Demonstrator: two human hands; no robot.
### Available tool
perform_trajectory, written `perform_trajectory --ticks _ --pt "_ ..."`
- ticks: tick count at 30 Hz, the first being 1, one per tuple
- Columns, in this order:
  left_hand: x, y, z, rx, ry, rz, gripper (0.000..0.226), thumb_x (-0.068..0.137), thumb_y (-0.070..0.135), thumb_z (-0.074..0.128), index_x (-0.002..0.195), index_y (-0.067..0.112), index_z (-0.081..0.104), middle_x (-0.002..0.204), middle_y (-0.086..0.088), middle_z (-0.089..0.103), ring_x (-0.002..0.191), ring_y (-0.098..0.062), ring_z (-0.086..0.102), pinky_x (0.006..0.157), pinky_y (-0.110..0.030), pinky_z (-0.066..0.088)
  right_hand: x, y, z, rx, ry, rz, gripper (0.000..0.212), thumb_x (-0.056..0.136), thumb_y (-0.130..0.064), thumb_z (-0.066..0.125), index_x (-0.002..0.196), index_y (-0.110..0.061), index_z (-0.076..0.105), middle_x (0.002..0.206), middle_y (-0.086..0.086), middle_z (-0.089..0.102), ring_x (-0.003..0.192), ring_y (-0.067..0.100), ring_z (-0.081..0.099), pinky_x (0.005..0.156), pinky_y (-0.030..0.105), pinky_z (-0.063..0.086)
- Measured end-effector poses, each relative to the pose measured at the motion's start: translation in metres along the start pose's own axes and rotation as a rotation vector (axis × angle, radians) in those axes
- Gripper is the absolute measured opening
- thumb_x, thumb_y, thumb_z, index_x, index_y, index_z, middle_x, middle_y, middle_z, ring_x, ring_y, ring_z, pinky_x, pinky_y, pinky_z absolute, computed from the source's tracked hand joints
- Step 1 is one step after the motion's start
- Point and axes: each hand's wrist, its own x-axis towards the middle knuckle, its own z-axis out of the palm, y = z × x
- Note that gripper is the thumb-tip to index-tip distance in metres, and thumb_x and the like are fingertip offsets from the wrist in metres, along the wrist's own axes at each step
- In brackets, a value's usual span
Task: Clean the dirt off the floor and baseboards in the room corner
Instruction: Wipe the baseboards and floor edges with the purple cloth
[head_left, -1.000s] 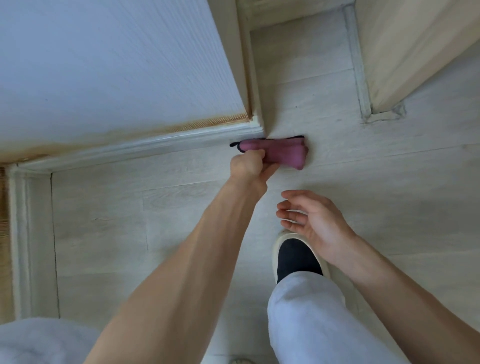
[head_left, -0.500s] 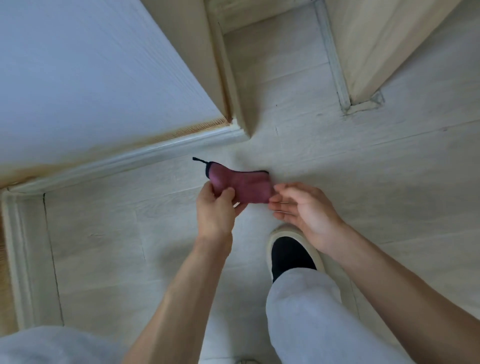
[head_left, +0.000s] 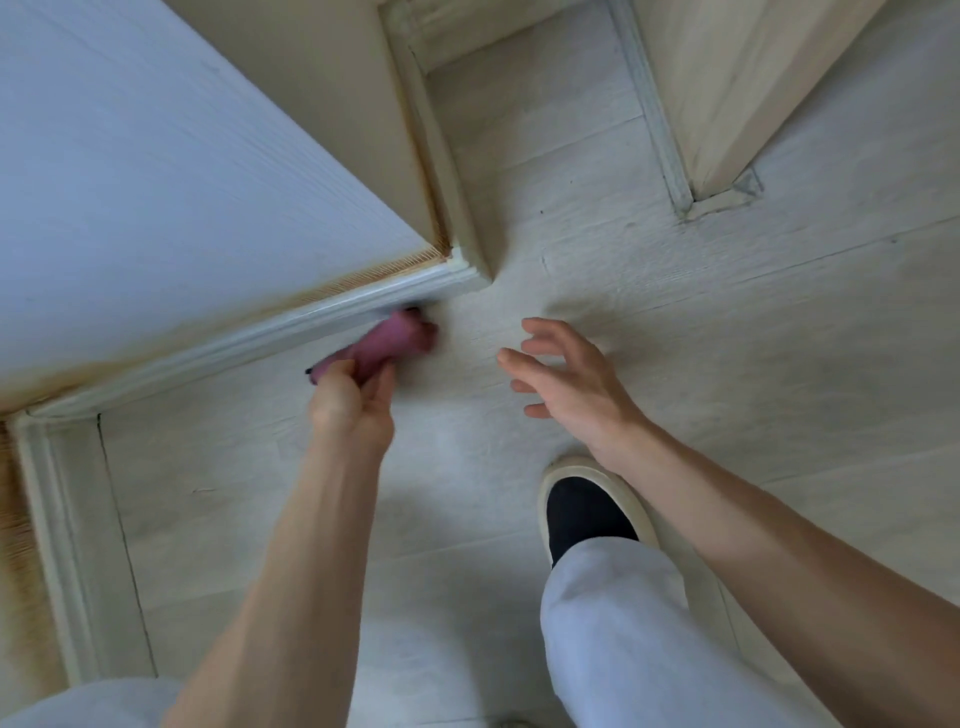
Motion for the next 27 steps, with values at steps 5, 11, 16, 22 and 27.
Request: perform_trajectory --ticks 5,11,16,22,27 --pt "-0.002 0.009 0.035 0.007 0.063 0.022 0.034 0.097 -0.010 0.045 0.074 0.007 0.064 0.075 -0.005 0.071 0.089 -0.021 0.068 0.056 -0.019 0.057 -0.009 0.012 -0.014 0.100 0.009 0.064 0.033 0.092 -0.037 0.075 0.123 -0.028 0.064 0.121 -0.008 0.068 0.092 0.012 0.075 0.086 0.039 0.062" --pt "-0.048 -0.055 0.089 0.093 -0.147 -0.063 0.019 0.095 -0.006 0.058 0.113 -0.006 0.063 0.094 -0.015 0.072 0.074 -0.022 0.073 0.054 -0.025 0.060 -0.008 0.013 -0.015 0.191 0.056 0.149 0.025 0.096 -0.026 0.070 0.120 -0.018 0.066 0.116 0.000 0.071 0.092 0.019 0.076 0.081 0.037 0.061" --pt "-0.093 -0.081 0.114 0.152 -0.387 -0.168 0.007 0.096 -0.002 0.057 0.095 -0.007 0.062 0.087 -0.020 0.066 0.077 -0.028 0.067 0.056 -0.028 0.060 -0.007 0.000 -0.019 0.372 -0.048 0.175 0.035 0.102 -0.046 0.056 0.119 -0.019 0.070 0.110 0.005 0.076 0.104 0.021 0.074 0.085 0.036 0.060" --pt "-0.112 -0.088 0.037 0.315 -0.667 -0.286 0.025 0.097 0.009 0.061 0.121 0.005 0.065 0.101 -0.012 0.068 0.093 -0.020 0.069 0.086 -0.033 0.060 0.000 0.000 -0.011 0.568 0.178 0.198 0.050 0.085 -0.044 0.081 0.115 -0.005 0.072 0.093 0.009 0.078 0.082 0.020 0.074 0.075 0.034 0.056" --pt "-0.085 -0.040 0.012 0.916 -0.510 0.151 0.037 0.097 0.021 0.068 0.134 0.024 0.063 0.139 0.001 0.063 0.127 -0.019 0.061 0.105 -0.041 0.052 0.028 -0.019 -0.024 0.258 0.355 0.025 0.021 0.089 -0.029 0.080 0.095 -0.009 0.076 0.089 0.007 0.079 0.085 0.020 0.077 0.081 0.038 0.062"
